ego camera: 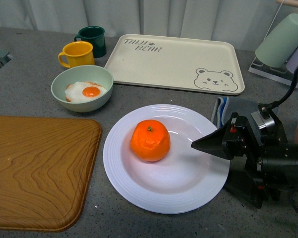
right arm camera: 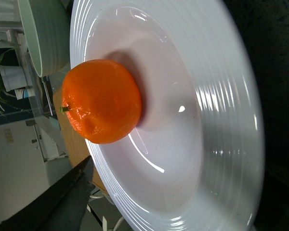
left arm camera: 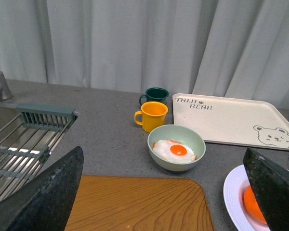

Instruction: Place orange and plate with both arms

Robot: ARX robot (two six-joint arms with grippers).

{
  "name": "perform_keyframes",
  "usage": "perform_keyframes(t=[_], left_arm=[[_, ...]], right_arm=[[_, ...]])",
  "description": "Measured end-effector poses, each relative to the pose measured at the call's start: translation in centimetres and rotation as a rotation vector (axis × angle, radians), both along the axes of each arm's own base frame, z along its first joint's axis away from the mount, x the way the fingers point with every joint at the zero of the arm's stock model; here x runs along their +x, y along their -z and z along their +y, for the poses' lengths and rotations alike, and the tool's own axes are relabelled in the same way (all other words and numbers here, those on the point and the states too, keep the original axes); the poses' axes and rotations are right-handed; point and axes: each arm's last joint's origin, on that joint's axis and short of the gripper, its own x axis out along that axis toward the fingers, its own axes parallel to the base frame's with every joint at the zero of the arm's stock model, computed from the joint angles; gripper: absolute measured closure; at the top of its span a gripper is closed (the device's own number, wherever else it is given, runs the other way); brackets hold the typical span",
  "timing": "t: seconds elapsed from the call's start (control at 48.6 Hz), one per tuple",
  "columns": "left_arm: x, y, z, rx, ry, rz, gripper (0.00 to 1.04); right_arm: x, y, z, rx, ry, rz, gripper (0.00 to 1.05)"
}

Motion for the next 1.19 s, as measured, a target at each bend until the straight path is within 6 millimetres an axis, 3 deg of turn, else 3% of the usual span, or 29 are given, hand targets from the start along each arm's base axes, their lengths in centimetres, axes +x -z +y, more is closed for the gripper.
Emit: perform_keyframes(t=[0.206, 0.432, 0.514, 0.617, 0.905, 1.09, 1.193], left_arm=[[0.0, 0.0, 0.0, 0.000, 0.000, 0.000, 0.07], [0.0, 0.0, 0.0, 0.000, 0.000, 0.000, 0.07], [0.0, 0.0, 0.0, 0.000, 0.000, 0.000, 0.07], [0.0, 0.0, 0.0, 0.000, 0.000, 0.000, 0.07], [0.0, 0.0, 0.0, 0.000, 0.000, 0.000, 0.07], [0.0, 0.0, 0.0, 0.000, 0.000, 0.000, 0.07], [0.0, 0.0, 0.0, 0.000, 0.000, 0.000, 0.07]], right_arm=[[0.3, 0.6, 0.1, -0.032, 0.021, 0.055, 0.58], [0.2, 1.0, 0.1, -0.074, 0.022, 0.113, 0.89], [0.5, 0.9, 0.1, -0.051, 0.004, 0.108, 0.96], [1.1, 0.1, 0.3, -0.023, -0.020, 0.066, 1.02], [0.8, -0.3, -0.3, 0.030, -0.003, -0.033, 1.02], [1.6, -2.5, -1.1, 0.159, 0.061, -0.202, 1.02], [2.2, -2.9, -1.1, 0.179, 0.072, -0.205, 1.02]])
